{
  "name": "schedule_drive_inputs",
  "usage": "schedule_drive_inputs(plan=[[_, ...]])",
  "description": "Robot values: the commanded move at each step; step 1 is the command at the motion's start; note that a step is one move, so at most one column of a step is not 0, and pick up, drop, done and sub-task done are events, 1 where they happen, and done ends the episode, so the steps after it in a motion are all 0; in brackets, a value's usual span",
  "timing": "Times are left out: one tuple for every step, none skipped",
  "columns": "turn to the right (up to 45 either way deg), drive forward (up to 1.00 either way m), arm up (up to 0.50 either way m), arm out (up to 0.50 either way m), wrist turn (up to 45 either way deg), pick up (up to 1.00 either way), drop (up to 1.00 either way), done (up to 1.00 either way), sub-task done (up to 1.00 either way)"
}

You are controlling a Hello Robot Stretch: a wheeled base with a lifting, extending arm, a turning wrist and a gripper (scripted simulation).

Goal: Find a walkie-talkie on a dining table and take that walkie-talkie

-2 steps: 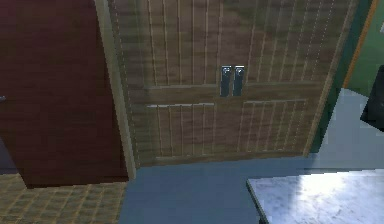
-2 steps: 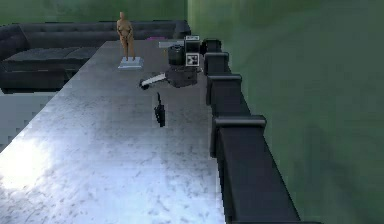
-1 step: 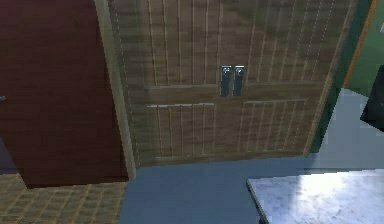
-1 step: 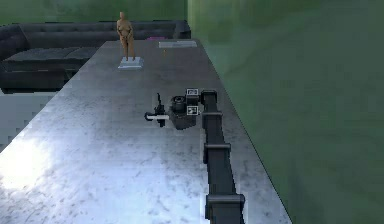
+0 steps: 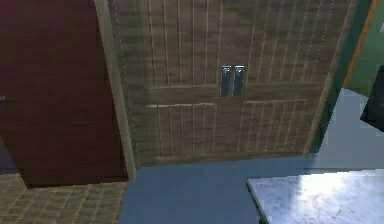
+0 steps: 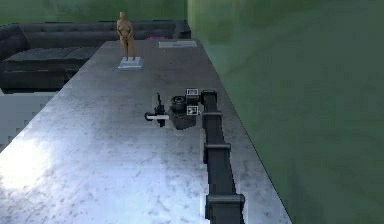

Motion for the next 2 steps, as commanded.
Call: schedule_drive_inputs(plan=[[0.0, 0.00, 0.10, 0.00, 0.0, 0.00, 0.00, 0.00, 0.00], [0.0, 0.00, 0.00, 0.00, 0.0, 0.00, 0.00, 1.00, 0.00]])
